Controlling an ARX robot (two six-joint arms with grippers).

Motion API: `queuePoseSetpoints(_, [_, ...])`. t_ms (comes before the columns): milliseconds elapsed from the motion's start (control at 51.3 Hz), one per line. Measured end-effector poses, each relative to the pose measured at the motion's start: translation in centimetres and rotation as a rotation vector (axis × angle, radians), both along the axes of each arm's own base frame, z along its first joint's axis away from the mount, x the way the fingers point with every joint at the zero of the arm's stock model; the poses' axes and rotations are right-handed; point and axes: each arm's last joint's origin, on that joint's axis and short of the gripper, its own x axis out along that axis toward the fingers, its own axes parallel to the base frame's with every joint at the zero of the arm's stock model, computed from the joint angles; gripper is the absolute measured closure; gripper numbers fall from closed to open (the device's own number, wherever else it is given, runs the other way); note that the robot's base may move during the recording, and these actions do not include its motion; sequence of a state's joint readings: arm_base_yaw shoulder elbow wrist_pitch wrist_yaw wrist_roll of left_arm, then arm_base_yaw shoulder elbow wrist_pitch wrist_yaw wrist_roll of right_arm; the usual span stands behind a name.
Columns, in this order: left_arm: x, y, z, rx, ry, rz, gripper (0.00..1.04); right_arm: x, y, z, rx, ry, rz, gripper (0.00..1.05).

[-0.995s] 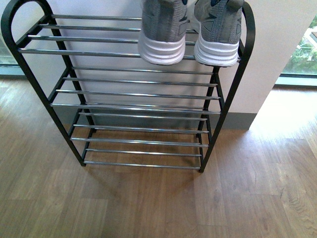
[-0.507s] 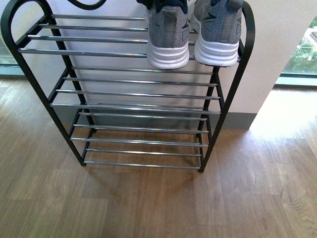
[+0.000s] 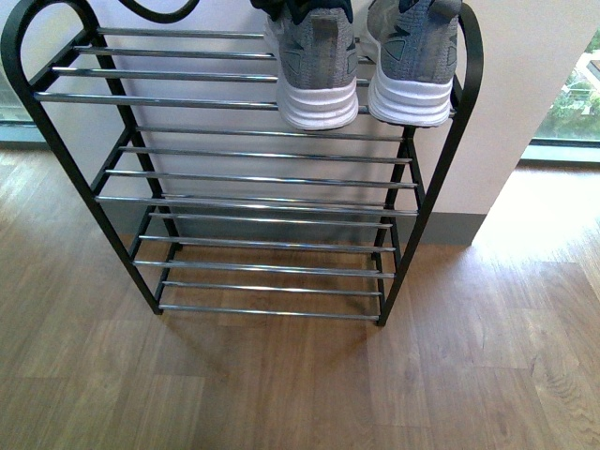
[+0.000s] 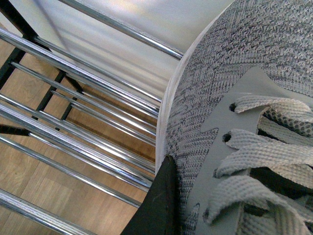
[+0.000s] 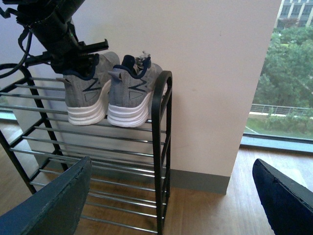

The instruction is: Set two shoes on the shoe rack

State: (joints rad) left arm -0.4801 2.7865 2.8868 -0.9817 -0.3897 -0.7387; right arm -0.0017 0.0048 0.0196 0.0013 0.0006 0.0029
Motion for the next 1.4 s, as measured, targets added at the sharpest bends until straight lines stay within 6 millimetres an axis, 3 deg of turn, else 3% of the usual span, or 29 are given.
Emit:
queuePoseSetpoints(371, [0.0, 0.0, 0.0, -0.001, 0.0, -0.001, 1.02, 0.0, 0.0, 0.0, 0.0, 0.0, 0.0, 0.09])
queuePoseSetpoints(527, [0.5, 0.0, -0.2, -0.088, 0.008, -0.084, 1.02, 0.0, 0.0, 0.0, 0.0, 0.0, 0.0, 0.09])
queuePoseSetpoints(975, [0.5, -0.2, -0.1, -0.097, 0.023, -0.154, 1.02, 0.0, 0.0, 0.0, 0.0, 0.0, 0.0, 0.09])
queuePoseSetpoints(1034, [0.4, -0.2, 0.0, -0.106, 0.025, -0.158, 0.89, 0.0, 0.0, 0.0, 0.0, 0.0, 0.0, 0.09])
queuePoseSetpoints(1229, [0.1, -0.4, 0.3, -0.193, 0.011, -0.203, 0.61, 0.0, 0.0, 0.0, 0.0, 0.0, 0.0, 0.09])
queuePoseSetpoints(1404, [-2.2, -0.2, 2.3, -0.274, 0.01, -0.241, 0.35, 0.0, 0.0, 0.0, 0.0, 0.0, 0.0, 0.09])
